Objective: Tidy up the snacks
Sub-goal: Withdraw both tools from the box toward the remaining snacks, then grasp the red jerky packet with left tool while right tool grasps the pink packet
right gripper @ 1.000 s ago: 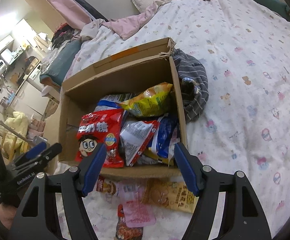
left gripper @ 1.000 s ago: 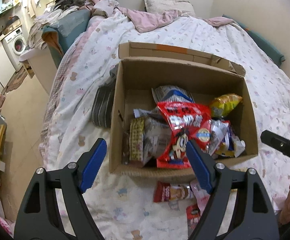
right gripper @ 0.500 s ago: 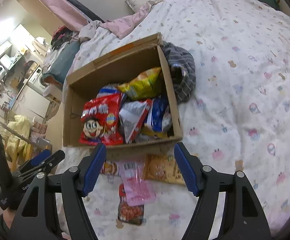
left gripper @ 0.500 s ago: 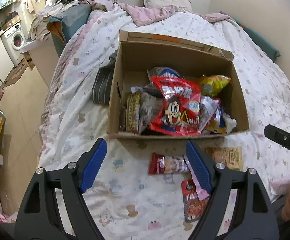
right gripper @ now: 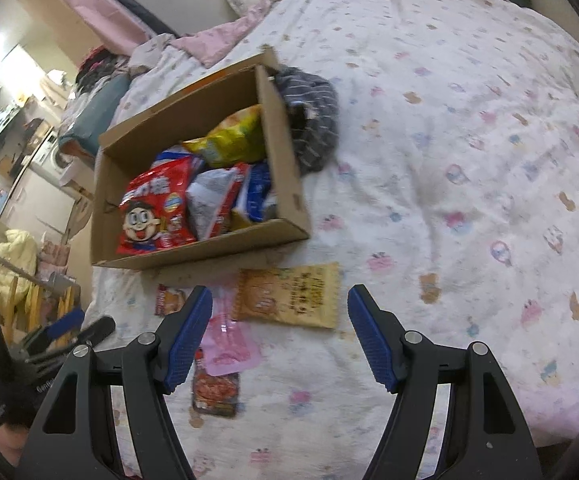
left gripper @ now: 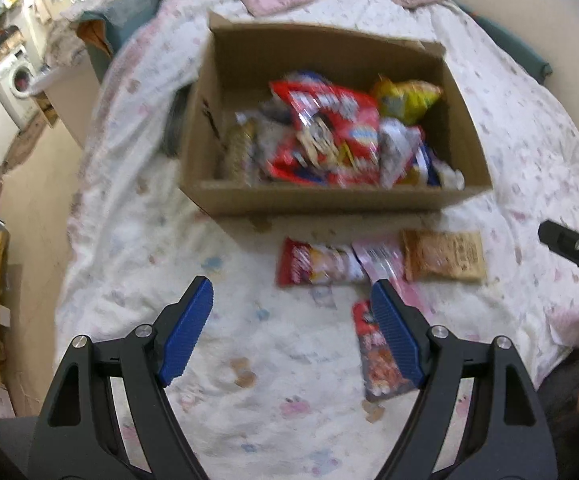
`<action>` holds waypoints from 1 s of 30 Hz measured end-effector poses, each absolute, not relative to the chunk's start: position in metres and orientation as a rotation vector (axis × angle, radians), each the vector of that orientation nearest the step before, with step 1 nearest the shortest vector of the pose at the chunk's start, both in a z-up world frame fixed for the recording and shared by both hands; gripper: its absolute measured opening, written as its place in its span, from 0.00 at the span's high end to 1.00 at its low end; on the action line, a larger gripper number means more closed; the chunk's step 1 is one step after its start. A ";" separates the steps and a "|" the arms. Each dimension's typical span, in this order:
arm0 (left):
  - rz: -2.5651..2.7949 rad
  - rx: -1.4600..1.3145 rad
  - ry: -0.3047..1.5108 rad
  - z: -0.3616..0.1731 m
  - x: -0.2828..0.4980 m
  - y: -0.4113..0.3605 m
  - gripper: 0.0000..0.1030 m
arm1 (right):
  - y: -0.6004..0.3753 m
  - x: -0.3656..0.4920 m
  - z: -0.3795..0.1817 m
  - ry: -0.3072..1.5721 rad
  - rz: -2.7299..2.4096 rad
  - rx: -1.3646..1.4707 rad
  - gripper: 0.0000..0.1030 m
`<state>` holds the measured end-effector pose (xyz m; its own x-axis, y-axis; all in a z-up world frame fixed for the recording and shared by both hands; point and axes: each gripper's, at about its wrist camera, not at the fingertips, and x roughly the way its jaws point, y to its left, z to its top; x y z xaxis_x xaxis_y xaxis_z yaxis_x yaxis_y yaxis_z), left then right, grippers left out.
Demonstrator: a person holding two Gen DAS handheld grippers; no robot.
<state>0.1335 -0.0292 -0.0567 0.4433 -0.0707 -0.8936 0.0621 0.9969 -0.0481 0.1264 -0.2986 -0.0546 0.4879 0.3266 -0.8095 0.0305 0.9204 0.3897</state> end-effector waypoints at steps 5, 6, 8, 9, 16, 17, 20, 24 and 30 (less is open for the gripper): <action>-0.173 -0.007 1.270 -0.097 0.132 -0.064 0.24 | -0.320 0.122 -0.063 1.072 0.141 0.409 0.29; -0.190 -0.020 1.320 -0.109 0.132 -0.072 0.24 | -0.322 0.121 -0.064 1.074 0.136 0.413 0.29; -0.223 -0.039 1.386 -0.125 0.130 -0.086 0.24 | -0.328 0.119 -0.066 1.078 0.125 0.419 0.29; -0.228 -0.036 1.409 -0.131 0.130 -0.091 0.24 | -0.329 0.118 -0.066 1.079 0.121 0.418 0.29; -0.197 0.080 1.438 -0.152 0.131 -0.127 0.24 | -0.337 0.115 -0.070 1.092 0.098 0.424 0.29; -0.187 0.091 1.441 -0.154 0.132 -0.131 0.24 | -0.337 0.116 -0.071 1.092 0.098 0.426 0.29; -0.175 0.099 1.448 -0.159 0.135 -0.135 0.23 | -0.334 0.117 -0.070 1.090 0.102 0.418 0.29; -0.189 0.074 1.444 -0.157 0.133 -0.131 0.33 | -0.328 0.119 -0.071 1.097 0.110 0.397 0.29; -0.212 0.045 1.467 -0.150 0.126 -0.113 0.42 | -0.320 0.123 -0.070 1.097 0.123 0.392 0.29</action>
